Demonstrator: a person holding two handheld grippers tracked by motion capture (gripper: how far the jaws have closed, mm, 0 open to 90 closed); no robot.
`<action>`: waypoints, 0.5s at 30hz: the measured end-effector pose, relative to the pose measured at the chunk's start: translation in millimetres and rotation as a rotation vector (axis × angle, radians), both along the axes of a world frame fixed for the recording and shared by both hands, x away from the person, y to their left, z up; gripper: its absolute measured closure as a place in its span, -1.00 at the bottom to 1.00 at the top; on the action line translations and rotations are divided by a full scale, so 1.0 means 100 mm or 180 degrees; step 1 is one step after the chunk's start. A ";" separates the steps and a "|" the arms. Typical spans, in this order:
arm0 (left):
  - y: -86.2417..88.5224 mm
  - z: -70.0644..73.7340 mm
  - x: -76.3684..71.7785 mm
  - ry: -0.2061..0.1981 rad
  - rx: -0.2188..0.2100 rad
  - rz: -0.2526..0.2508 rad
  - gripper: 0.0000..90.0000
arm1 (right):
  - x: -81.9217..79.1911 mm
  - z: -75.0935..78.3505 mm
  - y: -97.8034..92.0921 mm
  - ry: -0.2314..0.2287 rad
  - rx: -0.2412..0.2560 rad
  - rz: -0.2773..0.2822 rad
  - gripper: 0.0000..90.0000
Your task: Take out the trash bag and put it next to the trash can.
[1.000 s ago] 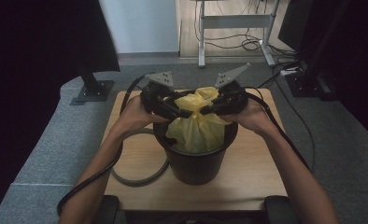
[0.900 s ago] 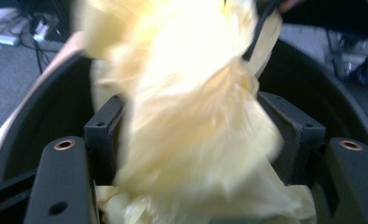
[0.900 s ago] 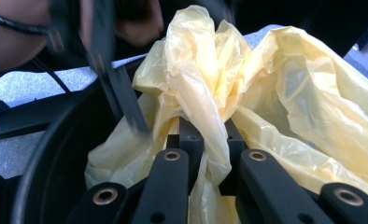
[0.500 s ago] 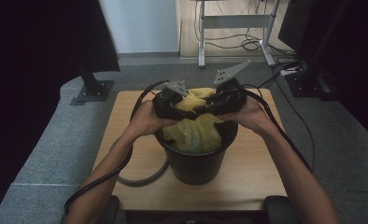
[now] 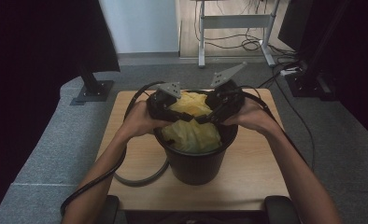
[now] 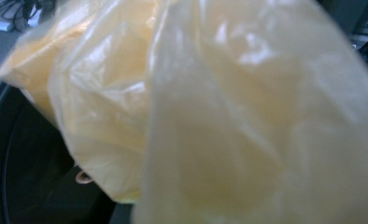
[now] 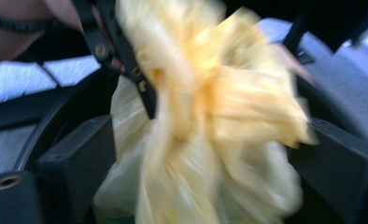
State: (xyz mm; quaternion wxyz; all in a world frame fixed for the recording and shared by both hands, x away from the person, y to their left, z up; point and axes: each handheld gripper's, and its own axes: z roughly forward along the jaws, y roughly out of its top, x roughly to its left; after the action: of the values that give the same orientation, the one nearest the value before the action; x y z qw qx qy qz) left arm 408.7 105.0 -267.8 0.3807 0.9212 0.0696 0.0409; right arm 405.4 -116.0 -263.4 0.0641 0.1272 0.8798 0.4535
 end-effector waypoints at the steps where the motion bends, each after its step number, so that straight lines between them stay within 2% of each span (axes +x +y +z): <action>1: -0.02 0.02 0.00 -0.0003 -0.0026 -0.0003 0.81 | 0.00 -0.04 0.05 0.0011 -0.0060 0.0044 -0.75; 4: -0.07 0.07 -0.02 -0.0027 -0.0071 -0.0017 0.81 | -0.01 -0.11 0.15 0.0027 -0.0126 0.0120 -0.68; 7: -0.11 0.11 -0.02 -0.0014 -0.0145 -0.0029 0.80 | -0.05 -0.14 0.21 0.0006 -0.0095 0.0195 -0.59; 12: -0.17 0.16 -0.02 0.0074 -0.0298 -0.0074 0.80 | -0.10 -0.17 0.28 -0.0065 -0.0124 0.0199 -0.48; 14: -0.18 0.17 -0.02 0.0113 -0.0310 -0.0093 0.78 | -0.10 -0.17 0.29 -0.0114 -0.0124 0.0164 -0.33; 15: -0.18 0.17 -0.02 0.0142 -0.0334 -0.0114 0.75 | -0.11 -0.17 0.28 -0.0154 -0.0136 0.0138 -0.17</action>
State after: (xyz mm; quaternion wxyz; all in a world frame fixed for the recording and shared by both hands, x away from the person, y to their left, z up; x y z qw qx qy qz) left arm 406.8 87.0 -251.0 0.4275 0.9017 0.0636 0.0098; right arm 394.9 -88.1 -280.2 0.0782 0.0957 0.8900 0.4388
